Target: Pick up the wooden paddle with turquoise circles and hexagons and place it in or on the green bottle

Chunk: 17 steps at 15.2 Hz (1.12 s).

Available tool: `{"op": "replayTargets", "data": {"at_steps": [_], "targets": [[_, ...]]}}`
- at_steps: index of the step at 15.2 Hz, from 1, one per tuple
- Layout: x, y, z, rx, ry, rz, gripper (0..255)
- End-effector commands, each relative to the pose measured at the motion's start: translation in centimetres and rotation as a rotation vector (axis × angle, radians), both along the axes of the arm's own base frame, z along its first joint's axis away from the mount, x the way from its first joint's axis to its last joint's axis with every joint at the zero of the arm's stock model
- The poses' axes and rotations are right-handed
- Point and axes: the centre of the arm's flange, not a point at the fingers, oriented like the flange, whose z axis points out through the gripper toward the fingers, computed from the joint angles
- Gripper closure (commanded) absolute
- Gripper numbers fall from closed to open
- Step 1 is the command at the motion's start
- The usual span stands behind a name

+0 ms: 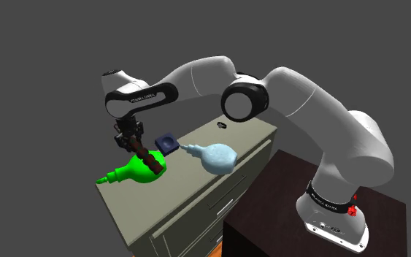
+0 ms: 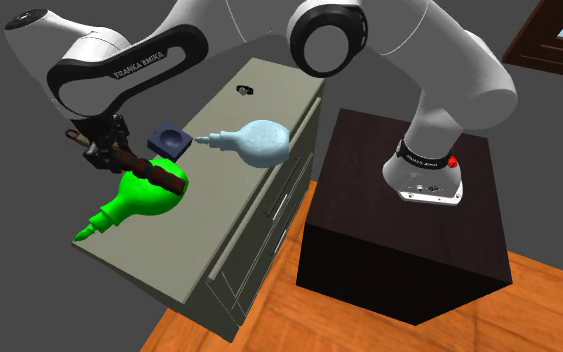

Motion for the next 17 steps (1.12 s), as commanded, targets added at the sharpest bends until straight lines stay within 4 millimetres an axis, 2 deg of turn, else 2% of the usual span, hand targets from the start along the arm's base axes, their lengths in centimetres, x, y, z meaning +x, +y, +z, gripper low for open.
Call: {"op": "replayTargets", "data": {"at_steps": [1, 7, 8, 13, 17], "targets": [[0.0, 0.0, -0.3, 0.0, 0.0, 0.0, 255], [0.0, 0.0, -0.3, 0.0, 0.0, 0.0, 255], [0.0, 0.0, -0.3, 0.0, 0.0, 0.0, 0], [0.0, 0.0, -0.3, 0.0, 0.0, 0.0, 0], [0.0, -0.1, 4.7, 0.0, 0.0, 0.0, 0]]}}
